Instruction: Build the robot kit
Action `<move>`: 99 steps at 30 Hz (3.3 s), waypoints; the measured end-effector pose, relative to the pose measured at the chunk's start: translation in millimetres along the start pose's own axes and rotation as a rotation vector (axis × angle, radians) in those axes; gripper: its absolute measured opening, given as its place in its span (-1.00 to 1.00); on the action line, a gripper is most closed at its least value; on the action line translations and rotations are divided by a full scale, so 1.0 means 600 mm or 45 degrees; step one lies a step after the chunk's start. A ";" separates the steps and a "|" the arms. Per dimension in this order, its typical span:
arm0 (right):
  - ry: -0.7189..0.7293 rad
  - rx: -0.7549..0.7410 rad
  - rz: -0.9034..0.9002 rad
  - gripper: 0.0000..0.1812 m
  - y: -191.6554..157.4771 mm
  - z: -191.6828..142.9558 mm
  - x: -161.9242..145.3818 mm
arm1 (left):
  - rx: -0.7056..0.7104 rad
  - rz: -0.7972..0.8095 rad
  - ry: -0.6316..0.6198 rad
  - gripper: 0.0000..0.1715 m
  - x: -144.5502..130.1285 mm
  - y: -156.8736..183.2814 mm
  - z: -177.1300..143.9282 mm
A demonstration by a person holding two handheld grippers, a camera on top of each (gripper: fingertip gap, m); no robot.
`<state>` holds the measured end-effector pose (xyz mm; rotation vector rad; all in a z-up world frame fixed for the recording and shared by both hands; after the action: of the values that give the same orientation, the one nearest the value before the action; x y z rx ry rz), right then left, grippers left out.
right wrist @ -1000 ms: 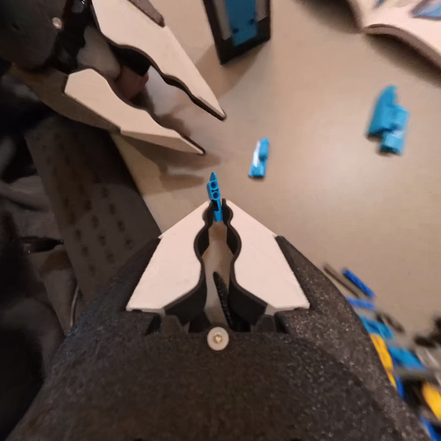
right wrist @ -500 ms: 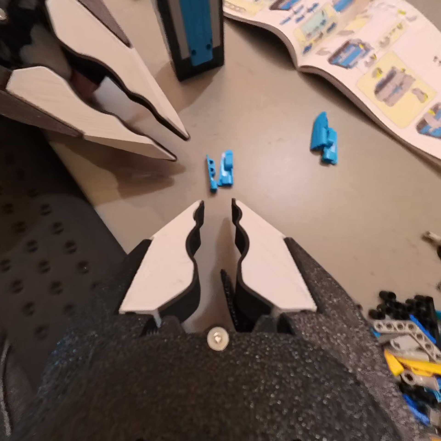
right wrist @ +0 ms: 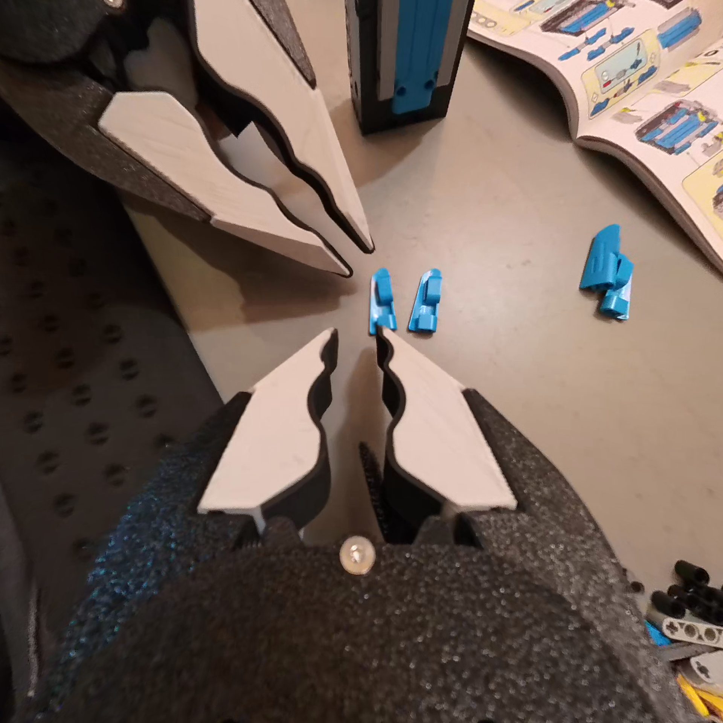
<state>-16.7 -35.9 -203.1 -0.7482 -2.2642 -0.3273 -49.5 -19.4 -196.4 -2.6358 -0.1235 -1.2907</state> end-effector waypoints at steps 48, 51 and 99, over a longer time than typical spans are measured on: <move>0.213 -0.801 0.522 -0.71 0.273 -0.249 -0.135 | 0.291 -0.166 0.547 -0.77 0.079 -0.089 -0.120; 0.202 -0.831 0.462 -0.74 0.267 -0.226 -0.128 | 0.554 -0.217 0.772 -0.86 0.091 -0.148 -0.204; -0.083 -0.493 0.602 -0.73 0.388 -0.193 -0.127 | 0.704 -0.567 0.121 -0.81 -0.110 -0.281 -0.155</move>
<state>231.7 68.5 -171.2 -1.4770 -2.0204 -0.5216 -189.3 125.9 -168.5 -2.1282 -0.9484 -1.2611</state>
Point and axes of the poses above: each gripper's, where its closed fingertips meet, z out along the fingers, x out of its top, y = z × x across the jaws, the point moved 1 cm from there along -z, back along the fingers, and after that the axes turned 4 degrees about -x, right-handed, at the moved point
